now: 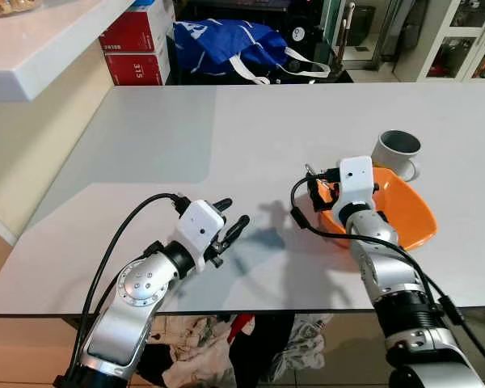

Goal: Setting the table

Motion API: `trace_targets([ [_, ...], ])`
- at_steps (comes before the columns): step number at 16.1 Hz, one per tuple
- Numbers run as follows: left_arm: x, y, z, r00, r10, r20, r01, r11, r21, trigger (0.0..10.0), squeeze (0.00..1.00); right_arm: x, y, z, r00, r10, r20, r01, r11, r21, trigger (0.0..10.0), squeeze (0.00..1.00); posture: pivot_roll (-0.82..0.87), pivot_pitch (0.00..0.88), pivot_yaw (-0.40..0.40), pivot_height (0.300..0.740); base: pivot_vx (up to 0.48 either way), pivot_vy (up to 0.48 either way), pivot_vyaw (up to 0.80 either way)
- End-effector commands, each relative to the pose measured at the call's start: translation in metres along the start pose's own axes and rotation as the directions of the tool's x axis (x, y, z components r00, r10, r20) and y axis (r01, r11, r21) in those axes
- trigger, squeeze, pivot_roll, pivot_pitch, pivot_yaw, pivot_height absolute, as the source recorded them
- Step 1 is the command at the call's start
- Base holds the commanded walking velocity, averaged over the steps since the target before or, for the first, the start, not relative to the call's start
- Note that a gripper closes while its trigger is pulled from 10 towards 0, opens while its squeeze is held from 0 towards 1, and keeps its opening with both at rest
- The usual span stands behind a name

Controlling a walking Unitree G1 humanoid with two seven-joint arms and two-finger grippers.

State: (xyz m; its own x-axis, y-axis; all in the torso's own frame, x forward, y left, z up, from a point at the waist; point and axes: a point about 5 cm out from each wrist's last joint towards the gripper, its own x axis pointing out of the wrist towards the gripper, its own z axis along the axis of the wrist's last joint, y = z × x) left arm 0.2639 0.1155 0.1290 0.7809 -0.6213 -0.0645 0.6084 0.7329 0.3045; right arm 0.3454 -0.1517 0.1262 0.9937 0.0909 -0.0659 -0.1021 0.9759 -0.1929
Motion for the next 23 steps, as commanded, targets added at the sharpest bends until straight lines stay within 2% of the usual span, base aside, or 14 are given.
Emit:
trace_targets([
  [1, -0.001, 0.0, 0.0, 1.0, 0.007, 0.0, -0.007, 1.0, 0.008, 10.0, 0.0, -0.002, 0.0, 0.021, 0.994, 0.003, 0.108, 0.001, 0.999, -0.04, 10.0, 0.0, 0.08, 0.0, 0.013, 0.74, 0.0, 0.0, 0.0],
  [3, 0.0, -0.001, -0.001, 1.0, 0.009, -0.001, -0.009, 1.0, 0.016, 10.0, 0.0, -0.009, -0.001, 0.045, 0.968, 0.004, 0.251, 0.016, 0.997, -0.079, 10.0, 0.0, 0.07, 0.0, 0.013, 0.74, 0.0, 0.0, 0.0],
  [5, 0.002, -0.002, 0.0, 1.0, 0.009, 0.003, -0.009, 1.0, 0.016, 10.0, 0.0, -0.018, -0.013, 0.056, 0.945, -0.043, 0.324, 0.07, 0.995, -0.074, 10.0, 0.0, 0.06, 0.0, 0.014, 0.74, 0.0, 0.0, 0.0],
  [8, 0.003, -0.006, -0.001, 1.0, -0.003, 0.001, 0.003, 1.0, 0.014, 10.0, 0.0, -0.03, -0.038, 0.06, 0.921, -0.16, 0.356, 0.188, 0.981, -0.046, 10.0, 0.0, 0.03, 0.0, 0.017, 0.74, 0.0, 0.0, 0.0],
  [12, 0.005, -0.007, -0.002, 1.0, -0.014, 0.001, 0.014, 1.0, 0.004, 10.0, 0.0, -0.05, -0.062, 0.05, 0.916, -0.221, 0.334, 0.249, 0.967, -0.043, 10.0, 0.0, 0.01, 0.0, 0.03, 0.74, 0.0, 0.0, 0.0],
  [15, 0.006, -0.008, -0.002, 0.999, -0.032, -0.002, 0.032, 0.999, 0.003, 10.0, 0.0, -0.079, -0.094, 0.031, 0.916, -0.293, 0.275, 0.329, 0.939, -0.097, 10.0, 0.0, -0.01, 0.0, 0.046, 0.74, 0.0, 0.0, 0.0],
  [17, 0.007, -0.009, -0.002, 0.999, -0.042, -0.002, 0.042, 0.999, 0.003, 10.0, 0.0, -0.093, -0.107, 0.013, 0.912, -0.347, 0.218, 0.377, 0.92, -0.112, 10.0, 0.0, -0.02, 0.0, 0.048, 0.74, 0.0, 0.0, 0.0],
  [18, 0.009, -0.009, -0.001, 0.999, -0.046, 0.001, 0.046, 0.999, 0.004, 10.0, 0.0, -0.107, -0.115, -0.01, 0.909, -0.389, 0.151, 0.407, 0.905, -0.12, 10.0, 0.0, -0.02, 0.0, 0.05, 0.74, 0.0, 0.0, 0.0],
  [19, 0.009, -0.008, -0.001, 0.999, -0.047, 0.001, 0.047, 0.999, 0.004, 10.0, 0.0, -0.115, -0.117, -0.021, 0.905, -0.41, 0.114, 0.422, 0.898, -0.122, 10.0, 0.0, -0.03, 0.0, 0.053, 0.74, 0.0, 0.0, 0.0],
  [20, 0.009, -0.008, -0.002, 0.999, -0.05, 0.0, 0.05, 0.999, 0.005, 10.0, 0.0, -0.132, -0.119, -0.035, 0.893, -0.444, 0.076, 0.449, 0.891, -0.068, 10.0, 0.0, -0.03, 0.0, 0.057, 0.74, 0.0, 0.0, 0.0],
  [21, 0.009, -0.007, -0.002, 0.999, -0.052, -0.002, 0.052, 0.999, 0.007, 10.0, 0.0, -0.143, -0.118, -0.043, 0.891, -0.45, 0.057, 0.453, 0.89, -0.056, 10.0, 0.0, -0.03, 0.0, 0.058, 0.74, 0.0, 0.0, 0.0],
  [23, 0.009, -0.006, -0.002, 0.998, -0.058, -0.003, 0.058, 0.998, 0.01, 10.0, 0.0, -0.161, -0.102, -0.058, 0.925, -0.381, 0.008, 0.38, 0.922, -0.072, 10.0, 0.0, -0.04, 0.0, 0.061, 0.74, 0.0, 0.0, 0.0],
])
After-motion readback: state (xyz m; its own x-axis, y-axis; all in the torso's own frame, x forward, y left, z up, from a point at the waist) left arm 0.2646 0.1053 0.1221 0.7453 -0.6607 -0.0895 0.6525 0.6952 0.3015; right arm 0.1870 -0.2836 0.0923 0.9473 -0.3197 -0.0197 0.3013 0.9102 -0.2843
